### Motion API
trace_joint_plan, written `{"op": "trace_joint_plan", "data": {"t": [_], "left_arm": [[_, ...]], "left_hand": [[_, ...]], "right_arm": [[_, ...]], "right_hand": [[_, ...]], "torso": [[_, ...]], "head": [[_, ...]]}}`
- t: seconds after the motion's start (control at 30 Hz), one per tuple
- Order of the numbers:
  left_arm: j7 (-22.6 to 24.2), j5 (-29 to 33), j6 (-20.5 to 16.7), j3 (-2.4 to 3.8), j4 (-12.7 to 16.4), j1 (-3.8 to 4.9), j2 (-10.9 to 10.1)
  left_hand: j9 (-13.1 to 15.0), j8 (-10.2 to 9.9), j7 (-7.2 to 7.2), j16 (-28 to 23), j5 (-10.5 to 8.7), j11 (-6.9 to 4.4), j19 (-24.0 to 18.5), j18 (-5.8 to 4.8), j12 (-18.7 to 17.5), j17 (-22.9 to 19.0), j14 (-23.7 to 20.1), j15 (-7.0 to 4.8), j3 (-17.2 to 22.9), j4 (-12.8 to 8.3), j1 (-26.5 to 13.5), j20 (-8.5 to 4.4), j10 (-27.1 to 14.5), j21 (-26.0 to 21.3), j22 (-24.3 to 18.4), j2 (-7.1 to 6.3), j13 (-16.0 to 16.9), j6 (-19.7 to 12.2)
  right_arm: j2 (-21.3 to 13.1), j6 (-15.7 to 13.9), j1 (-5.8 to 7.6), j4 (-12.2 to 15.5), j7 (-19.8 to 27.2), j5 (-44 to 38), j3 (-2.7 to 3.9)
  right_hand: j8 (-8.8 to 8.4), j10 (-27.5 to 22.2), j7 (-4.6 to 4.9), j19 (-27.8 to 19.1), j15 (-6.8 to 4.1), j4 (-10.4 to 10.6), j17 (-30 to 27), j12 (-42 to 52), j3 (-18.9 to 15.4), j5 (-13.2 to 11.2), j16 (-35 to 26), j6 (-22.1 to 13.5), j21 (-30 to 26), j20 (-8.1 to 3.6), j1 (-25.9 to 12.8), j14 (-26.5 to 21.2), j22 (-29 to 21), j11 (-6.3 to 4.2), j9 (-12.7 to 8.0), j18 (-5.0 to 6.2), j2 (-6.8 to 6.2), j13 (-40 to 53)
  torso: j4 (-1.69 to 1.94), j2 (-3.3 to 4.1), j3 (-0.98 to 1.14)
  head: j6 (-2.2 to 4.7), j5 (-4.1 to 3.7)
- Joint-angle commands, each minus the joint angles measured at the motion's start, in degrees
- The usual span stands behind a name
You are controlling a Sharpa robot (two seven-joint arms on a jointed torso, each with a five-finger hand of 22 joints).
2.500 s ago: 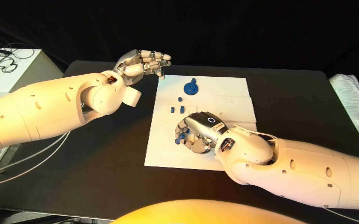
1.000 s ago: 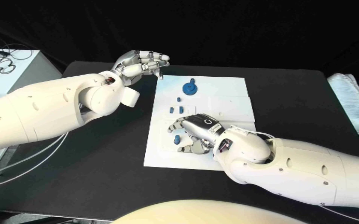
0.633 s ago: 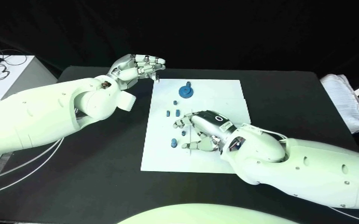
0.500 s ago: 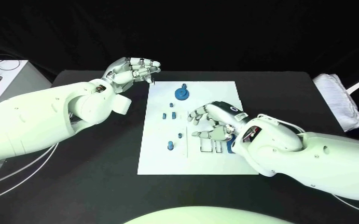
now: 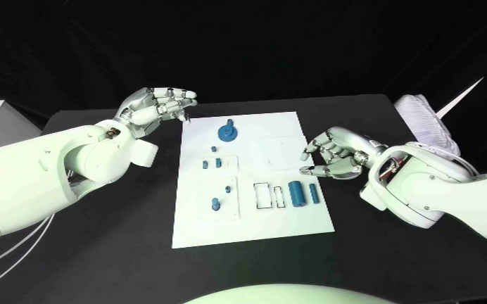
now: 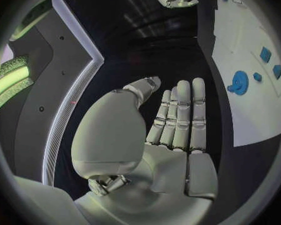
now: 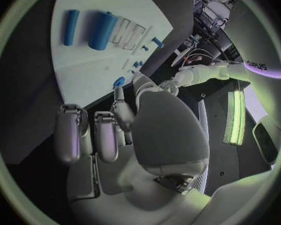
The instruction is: Assemble the parts on the task board
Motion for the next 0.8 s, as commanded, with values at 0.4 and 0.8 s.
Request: {"op": "trace_joint_plan", "data": {"t": [0.4, 0.8], "left_arm": [[0.3, 0.2, 1.0, 0.02, 0.8, -0.72, -0.3], [0.4, 0.2, 1.1, 0.02, 1.3, -0.83, -0.6]], "left_hand": [[0.1, -0.2, -0.08, -0.2, -0.28, 0.02, 0.5, 0.80, 0.3, -0.1, -0.2, -0.09, -0.4, 0.0, 0.0, 0.06, -0.4, -0.4, -0.2, 0.43, -0.1, 0.4], [0.1, -0.2, -0.08, -0.2, -0.28, 0.02, 0.5, 0.80, 0.3, -0.1, -0.2, -0.09, -0.4, 0.0, 0.0, 0.06, -0.4, -0.4, -0.2, 0.43, -0.1, 0.4]], "right_arm": [[-2.8, 2.7, -2.34, 2.0, -11.7, -8.5, -1.85], [1.8, 0.8, -5.26, -0.1, -15.0, -11.7, -2.02]], "right_hand": [[2.19, 3.7, -0.48, 4.0, -0.20, 0.2, 10.5, 6.3, -6.1, 4.7, 1.9, 1.0, 4.9, -0.24, -6.7, 5.0, 11.8, -0.25, 1.4, -1.71, 1.14, 11.3], [2.69, 4.0, -0.63, 4.4, -0.28, 0.2, 11.7, 6.5, -8.3, 4.8, 2.2, 1.2, 5.9, -0.29, -7.6, 5.2, 12.4, -0.37, 1.7, -1.94, 2.04, 12.0]], "torso": [[-0.02, -0.05, -0.02], [0.06, 0.03, -0.11]], "head": [[-0.16, -1.11], [-0.42, -0.78]]}}
